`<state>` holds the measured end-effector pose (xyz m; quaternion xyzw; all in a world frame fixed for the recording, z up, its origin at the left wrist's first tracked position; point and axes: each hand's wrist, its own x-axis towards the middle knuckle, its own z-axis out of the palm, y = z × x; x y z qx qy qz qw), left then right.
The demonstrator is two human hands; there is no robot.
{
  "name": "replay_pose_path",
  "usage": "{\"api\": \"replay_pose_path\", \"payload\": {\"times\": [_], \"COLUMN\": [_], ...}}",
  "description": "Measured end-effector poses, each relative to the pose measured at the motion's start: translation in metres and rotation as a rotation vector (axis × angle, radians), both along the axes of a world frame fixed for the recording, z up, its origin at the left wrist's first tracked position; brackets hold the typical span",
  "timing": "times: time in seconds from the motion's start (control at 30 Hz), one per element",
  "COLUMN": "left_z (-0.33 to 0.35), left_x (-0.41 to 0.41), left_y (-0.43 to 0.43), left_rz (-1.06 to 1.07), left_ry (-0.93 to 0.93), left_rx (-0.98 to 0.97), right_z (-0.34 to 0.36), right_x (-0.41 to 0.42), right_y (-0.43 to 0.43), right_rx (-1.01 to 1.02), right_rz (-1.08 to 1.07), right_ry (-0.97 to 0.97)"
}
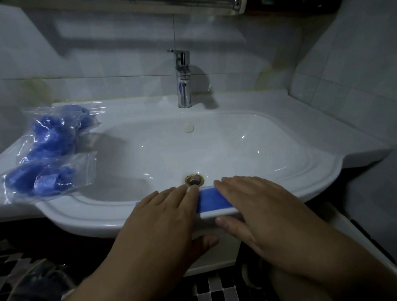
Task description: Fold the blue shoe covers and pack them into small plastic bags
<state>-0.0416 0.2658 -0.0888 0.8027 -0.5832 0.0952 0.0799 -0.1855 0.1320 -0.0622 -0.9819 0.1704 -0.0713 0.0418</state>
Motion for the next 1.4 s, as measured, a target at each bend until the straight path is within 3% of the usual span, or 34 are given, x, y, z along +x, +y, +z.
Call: {"api": "replay_pose_path", "payload": {"times": [0.17,0.27,0.37,0.53,0.8,1.03,1.2,1.4], "left_z": [0.0,0.01,0.017,0.024,0.024,0.029,0.031,0.031], "left_x": [-0.002,-0.009,-0.011,-0.006,0.004,0.012,0.009,0.011], "left_y": [0.003,0.004,0.001,0.003,0.005,0.007,0.002,0.006], "left_rz": [0.146,0.174,0.179,0.011,-0.085,0.145,0.331,0.387], "left_ry": [0.002,0.122,0.197,0.161,0.172,0.51,0.455,0.291], "left_rx": [0.026,0.049,-0.061,-0.253,-0.264,-0.281,-0.287,-0.235], "right_z": [0.004,-0.001,-0.002,0.002,0.004,0.002,-0.001,0.001], "right_x": [-0.004,-0.002,-0.005,-0.011,-0.016,-0.008,0.008,0.017], "right_y": [-0.006,-0.009,-0.008,-0.013,-0.033,-0.037,-0.028,-0.018], "right_rx": [0.022,0.008,0.035,0.12,0.145,0.441,0.35,0.252], "right_rz": [-0.008,0.007,-0.004,0.026,0.128,-0.068,-0.219,-0.28], "right_ry": [0.028,-0.003,-0.061,-0.16,-0.347,-0.383,-0.359,-0.34]}}
